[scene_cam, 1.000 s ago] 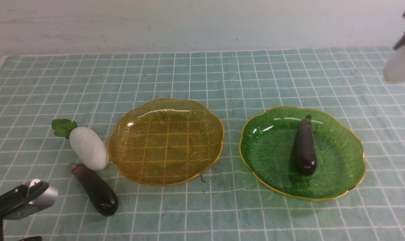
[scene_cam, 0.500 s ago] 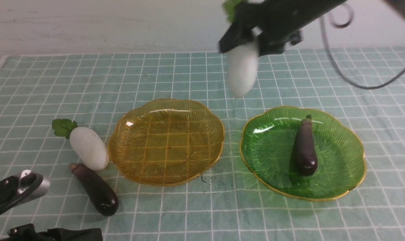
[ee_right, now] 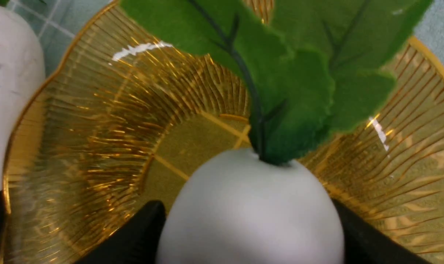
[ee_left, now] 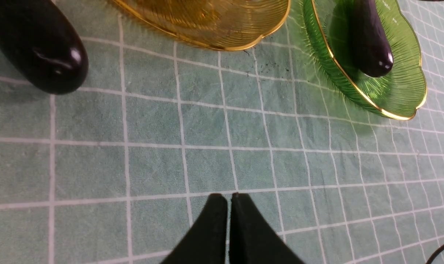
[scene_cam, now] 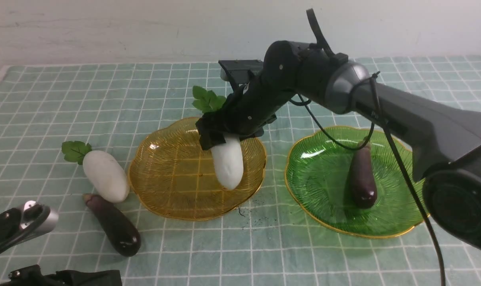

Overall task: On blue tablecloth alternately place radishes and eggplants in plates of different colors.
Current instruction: 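Place the white radish onto the plate beside the other radish with the right gripper, then place the eggplant on the green plate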

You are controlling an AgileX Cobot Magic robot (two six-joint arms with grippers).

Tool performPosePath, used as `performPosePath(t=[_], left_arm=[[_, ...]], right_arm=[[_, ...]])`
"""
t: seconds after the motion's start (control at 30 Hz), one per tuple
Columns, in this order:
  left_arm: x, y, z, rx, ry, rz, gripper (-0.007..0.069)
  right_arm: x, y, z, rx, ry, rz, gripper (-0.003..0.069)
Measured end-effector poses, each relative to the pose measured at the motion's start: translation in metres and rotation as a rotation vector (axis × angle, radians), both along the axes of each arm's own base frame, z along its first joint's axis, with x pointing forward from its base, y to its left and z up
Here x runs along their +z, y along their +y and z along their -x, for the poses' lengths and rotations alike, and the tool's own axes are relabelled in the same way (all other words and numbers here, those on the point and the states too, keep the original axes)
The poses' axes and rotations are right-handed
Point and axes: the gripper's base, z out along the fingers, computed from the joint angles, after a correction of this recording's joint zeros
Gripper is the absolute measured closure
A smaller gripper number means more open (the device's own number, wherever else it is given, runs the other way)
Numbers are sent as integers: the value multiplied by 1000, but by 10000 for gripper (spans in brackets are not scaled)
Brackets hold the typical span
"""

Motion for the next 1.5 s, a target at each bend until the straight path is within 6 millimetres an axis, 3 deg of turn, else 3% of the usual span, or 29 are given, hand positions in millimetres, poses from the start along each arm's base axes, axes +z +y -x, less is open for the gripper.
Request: performPosePath(t=[0.27,0.43,0.53,0.57,0.77,0.8,0.93,0.97,1.0,1.07,1.17,1.23,1.33,1.5], left_arm=[[-1,-1,2,-17,14,5,629],[-1,-3,4,-28,54,33,612],[-2,-4,5,-18,77,53,578],[-2,-4,5,-12,76,54,568],[13,0,-2,14,33,24,463],[24,2,-5,34,15,1,403],[41,8,-9,83,-7,-54,332],[49,14,-11,130,-11,-102,305],[51,16,-12,141,-13,-128,302],[57,24,-14,215,-16,-184,292],[58,35,-18,341,11,-227,292],[54,40,-25,406,62,-251,292],[48,43,-38,436,131,-266,292],[41,44,-73,426,238,-298,292]], right_arm=[[2,-6,2,36,11,89,106],[22,-13,5,74,50,126,141],[53,-21,-2,60,-11,94,207],[71,-29,-3,36,-43,72,258],[132,-49,12,4,-135,17,449],[159,-57,27,1,-174,-3,536],[186,-70,53,1,-188,-10,627],[206,-82,76,1,-202,-17,656],[205,-84,81,1,-192,-12,658],[225,-102,115,7,-210,-14,670],[235,-127,162,36,-227,13,671],[243,-154,210,44,-265,27,673],[236,-179,253,41,-289,57,673],[223,-224,323,-21,-488,43,673]])
